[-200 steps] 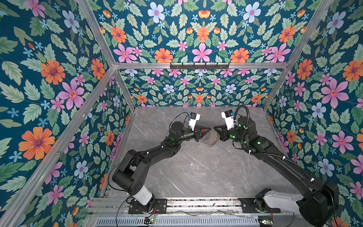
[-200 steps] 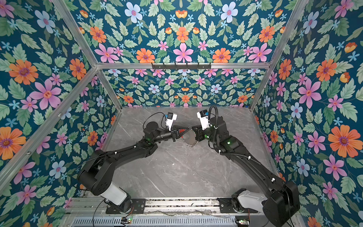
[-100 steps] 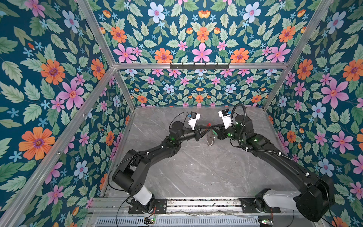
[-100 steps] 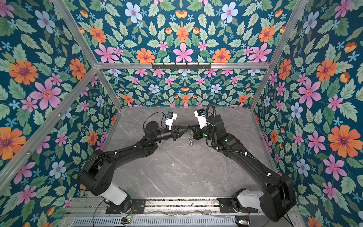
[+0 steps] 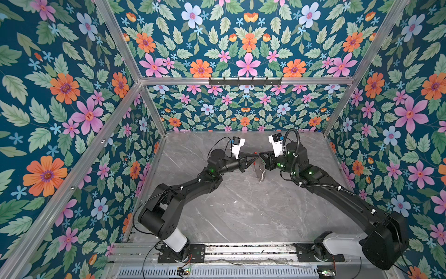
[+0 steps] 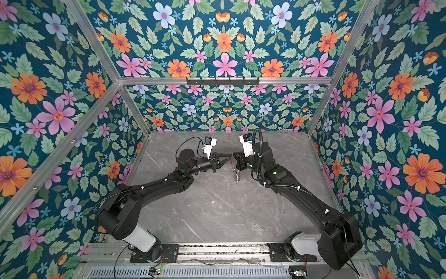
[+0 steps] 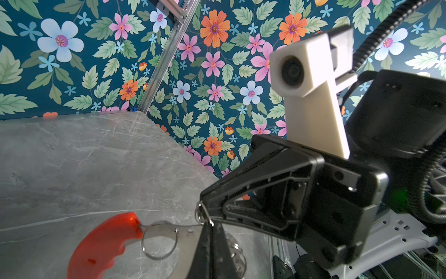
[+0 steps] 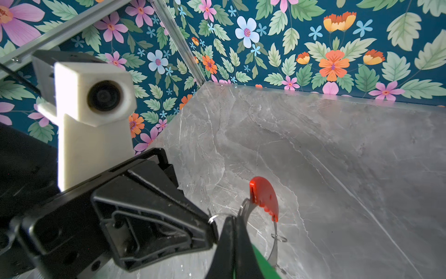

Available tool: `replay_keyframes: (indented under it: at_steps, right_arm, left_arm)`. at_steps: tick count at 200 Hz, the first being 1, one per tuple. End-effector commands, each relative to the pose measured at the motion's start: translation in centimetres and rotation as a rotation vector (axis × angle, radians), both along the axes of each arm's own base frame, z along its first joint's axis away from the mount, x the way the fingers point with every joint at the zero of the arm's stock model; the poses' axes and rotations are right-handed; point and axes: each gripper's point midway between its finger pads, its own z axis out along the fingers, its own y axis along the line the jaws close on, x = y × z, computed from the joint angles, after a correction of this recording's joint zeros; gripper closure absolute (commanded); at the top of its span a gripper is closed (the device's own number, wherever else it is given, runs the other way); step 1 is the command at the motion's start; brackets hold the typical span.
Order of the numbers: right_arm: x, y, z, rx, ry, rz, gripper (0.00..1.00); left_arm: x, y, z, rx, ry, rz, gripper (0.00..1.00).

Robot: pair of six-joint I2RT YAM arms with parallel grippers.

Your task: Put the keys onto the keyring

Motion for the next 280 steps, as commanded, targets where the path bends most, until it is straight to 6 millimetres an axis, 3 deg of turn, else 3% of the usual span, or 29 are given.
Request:
replay_keyframes:
  at_steps: [1,71,139,157,175,220,280]
  right_arm:
    - [1.6,-1.1,1.3,0.012,-0.054,-0.112,1.0]
    - [2.3,-3.4,-0.3,-0.011,0.028,-0.27,1.0]
    - [0.2,-3.6,0.3,0.021,0.021,-0.216,1.0]
    - [-0.3,-4.5,-0.9,-0.028,0.031,-0.232,1.0]
    - [-0.9,-5.8,-3.6,-0.077,0.087,-0.254,1.0]
    - [-3.2,-9.1,-9.9,-0.121,0.214,-0.306,1.0]
    - [-3.4,-11.7,-12.0,-0.142,0.23,-0.374,1.0]
  left_arm:
    - [-1.4,-0.2,1.4,-0.039,-0.053,-0.077,1.0]
    - [-1.6,0.2,1.8,-0.066,-0.083,-0.056,1.0]
    - [-2.4,0.9,2.0,-0.111,-0.157,-0.046,1.0]
    - [-3.1,1.5,2.1,-0.131,-0.225,-0.038,1.0]
    - [-3.7,2.1,1.6,-0.117,-0.294,-0.016,1.0]
    - [-2.9,3.2,-3.6,0.236,-0.31,0.073,1.0]
    - [-4.3,8.2,-7.2,0.731,-0.369,0.096,1.0]
